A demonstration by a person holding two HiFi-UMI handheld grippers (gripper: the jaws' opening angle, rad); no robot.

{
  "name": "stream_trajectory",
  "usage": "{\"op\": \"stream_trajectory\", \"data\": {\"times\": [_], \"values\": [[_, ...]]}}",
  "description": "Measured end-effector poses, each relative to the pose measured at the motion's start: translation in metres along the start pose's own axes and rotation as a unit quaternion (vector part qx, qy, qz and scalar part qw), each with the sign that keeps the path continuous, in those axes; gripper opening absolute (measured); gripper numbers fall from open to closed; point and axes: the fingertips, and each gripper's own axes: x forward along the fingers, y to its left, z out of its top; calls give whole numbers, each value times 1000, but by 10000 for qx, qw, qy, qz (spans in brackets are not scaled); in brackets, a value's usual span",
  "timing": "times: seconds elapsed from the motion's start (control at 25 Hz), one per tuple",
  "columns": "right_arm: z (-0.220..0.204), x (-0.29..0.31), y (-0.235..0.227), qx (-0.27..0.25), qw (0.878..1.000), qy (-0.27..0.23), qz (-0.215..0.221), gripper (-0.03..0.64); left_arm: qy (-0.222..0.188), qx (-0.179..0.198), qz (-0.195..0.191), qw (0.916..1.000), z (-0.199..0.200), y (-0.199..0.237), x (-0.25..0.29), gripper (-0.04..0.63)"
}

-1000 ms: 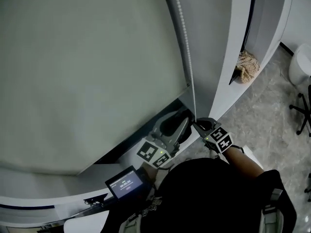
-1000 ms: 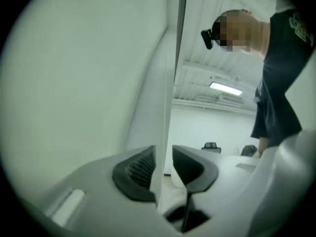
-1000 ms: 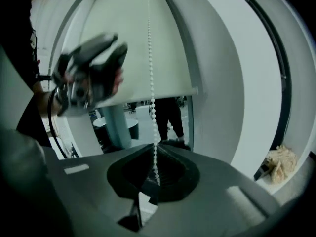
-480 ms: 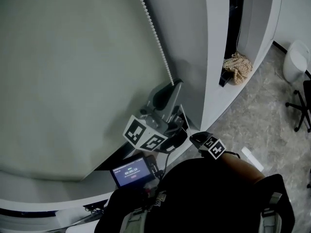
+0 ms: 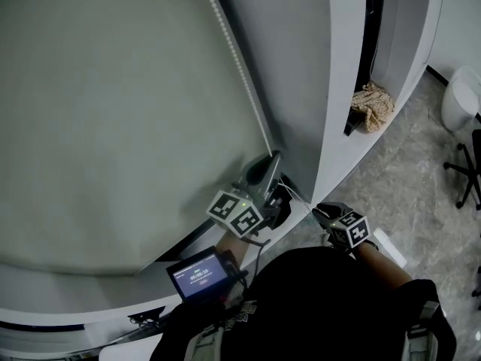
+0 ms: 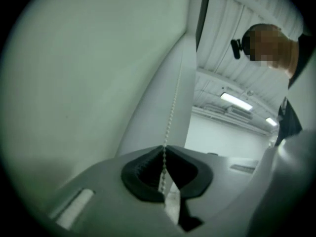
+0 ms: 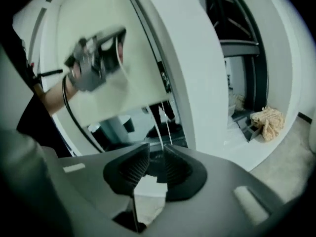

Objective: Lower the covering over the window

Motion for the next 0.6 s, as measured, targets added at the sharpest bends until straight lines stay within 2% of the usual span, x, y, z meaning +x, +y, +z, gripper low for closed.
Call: {"op": "stream_trajectory", "data": {"times": [0.08, 0.12, 0.2, 0.28, 0.36, 0.44, 0.48, 0.6], "values": [[51, -24, 6, 138, 9962, -854, 115, 84, 823, -377, 304, 9954, -82, 27, -18, 6], [83, -39, 14, 171, 9909, -1312, 248, 84, 1283, -609, 447, 9889, -125, 34, -30, 5], [153, -68, 37, 46, 9756, -2115, 581, 83, 2102, -1020, 657, 9701, -202, 38, -56, 6], [220, -96, 67, -378, 9574, -2719, 901, 83, 2667, -1267, 695, 9529, -256, 31, -77, 6], [280, -117, 100, -881, 9380, -3130, 1199, 94, 3020, -1382, 566, 9415, -288, 21, -89, 5], [330, -133, 135, -1170, 9199, -3424, 1512, 115, 3268, -1324, 358, 9351, -308, 12, -100, 6], [353, -143, 153, -1222, 9117, -3552, 1666, 136, 3362, -1264, 270, 9329, -314, 8, -105, 6], [418, -177, 192, -1285, 8933, -3777, 2069, 140, 3432, -1220, 143, 9312, -315, -6, -111, 6]]}}
